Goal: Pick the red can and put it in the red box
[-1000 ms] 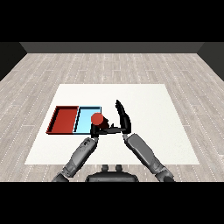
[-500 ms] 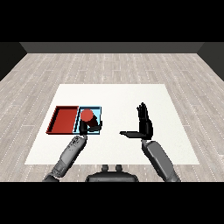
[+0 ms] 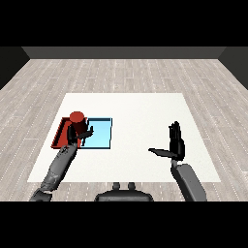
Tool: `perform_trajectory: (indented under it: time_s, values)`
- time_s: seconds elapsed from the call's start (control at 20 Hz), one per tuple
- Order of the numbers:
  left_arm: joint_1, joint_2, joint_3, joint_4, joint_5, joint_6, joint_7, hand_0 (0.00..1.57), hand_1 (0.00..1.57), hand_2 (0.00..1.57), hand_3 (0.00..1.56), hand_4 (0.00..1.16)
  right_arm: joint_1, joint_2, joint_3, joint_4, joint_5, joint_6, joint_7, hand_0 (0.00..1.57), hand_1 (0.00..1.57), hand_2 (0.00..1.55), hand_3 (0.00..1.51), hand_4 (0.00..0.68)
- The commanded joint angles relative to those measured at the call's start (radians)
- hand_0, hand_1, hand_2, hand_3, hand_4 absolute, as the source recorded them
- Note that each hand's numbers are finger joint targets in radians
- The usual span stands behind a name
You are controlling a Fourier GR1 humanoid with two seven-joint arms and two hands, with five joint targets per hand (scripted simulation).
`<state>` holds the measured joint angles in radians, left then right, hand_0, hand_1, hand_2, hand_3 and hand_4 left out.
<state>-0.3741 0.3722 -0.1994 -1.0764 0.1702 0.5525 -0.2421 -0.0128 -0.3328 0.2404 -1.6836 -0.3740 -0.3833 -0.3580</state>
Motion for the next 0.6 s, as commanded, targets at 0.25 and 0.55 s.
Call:
perform_trajectory:
  time_s: [0.25, 0.55]
  values:
    - [-0.191, 0.084, 0.101, 0.486, -0.054, -0.083, -0.012, 1.57, 1.57, 1.55, 1.47, 1.09, -0.043, 0.002, -0.059, 0.131, 0.029, -0.007, 0.017, 0.0, 0.0, 0.0, 0.0, 0.0]
    - [-0.333, 0.026, 0.138, 0.801, -0.092, -0.063, -0.06, 1.57, 1.57, 1.56, 1.5, 1.05, -0.055, 0.015, -0.048, 0.154, 0.045, 0.014, 0.022, 0.0, 0.0, 0.0, 0.0, 0.0]
